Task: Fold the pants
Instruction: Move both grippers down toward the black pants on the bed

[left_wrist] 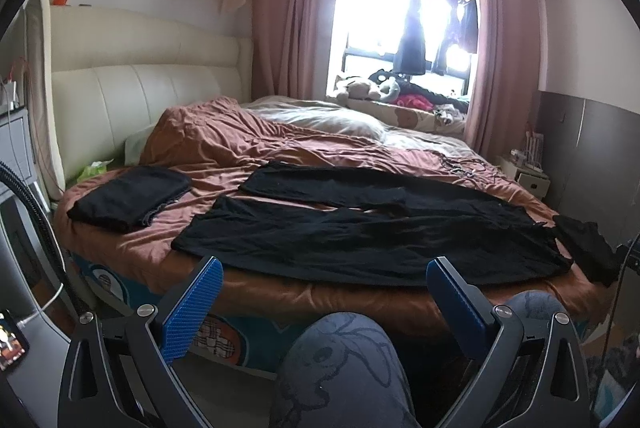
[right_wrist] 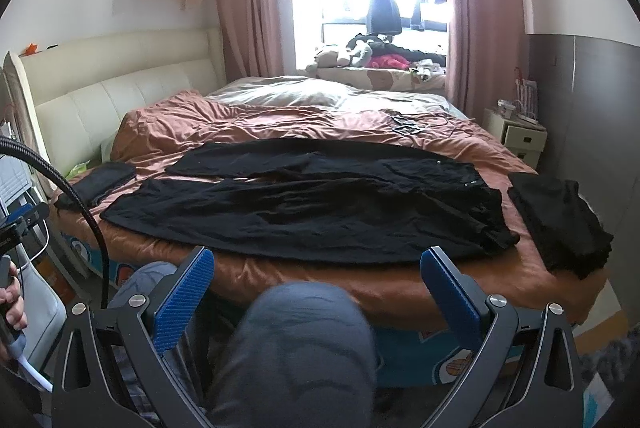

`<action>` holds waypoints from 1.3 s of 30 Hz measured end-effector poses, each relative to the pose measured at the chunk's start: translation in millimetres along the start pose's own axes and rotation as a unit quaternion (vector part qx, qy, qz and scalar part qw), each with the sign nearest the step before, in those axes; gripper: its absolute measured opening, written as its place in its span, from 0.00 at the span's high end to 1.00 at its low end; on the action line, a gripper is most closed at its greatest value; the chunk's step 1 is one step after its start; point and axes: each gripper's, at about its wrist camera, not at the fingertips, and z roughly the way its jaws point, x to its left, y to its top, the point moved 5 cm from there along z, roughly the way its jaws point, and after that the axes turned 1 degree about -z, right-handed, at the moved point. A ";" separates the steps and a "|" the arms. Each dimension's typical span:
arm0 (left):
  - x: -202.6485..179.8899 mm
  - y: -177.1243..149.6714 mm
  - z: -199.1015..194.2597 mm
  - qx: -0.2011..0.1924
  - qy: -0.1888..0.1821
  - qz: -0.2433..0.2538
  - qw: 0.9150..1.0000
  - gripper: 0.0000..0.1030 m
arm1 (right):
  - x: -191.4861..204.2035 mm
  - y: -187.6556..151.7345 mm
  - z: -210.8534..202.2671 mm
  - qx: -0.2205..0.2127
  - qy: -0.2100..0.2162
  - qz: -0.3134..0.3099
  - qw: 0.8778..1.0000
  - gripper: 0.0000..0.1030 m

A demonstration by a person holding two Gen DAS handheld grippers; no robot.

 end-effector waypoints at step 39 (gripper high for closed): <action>61.6 -3.3 149.1 0.144 0.037 -0.048 0.988 0.00 | -90.1 -1.3 103.4 0.081 -0.112 0.141 0.980 0.00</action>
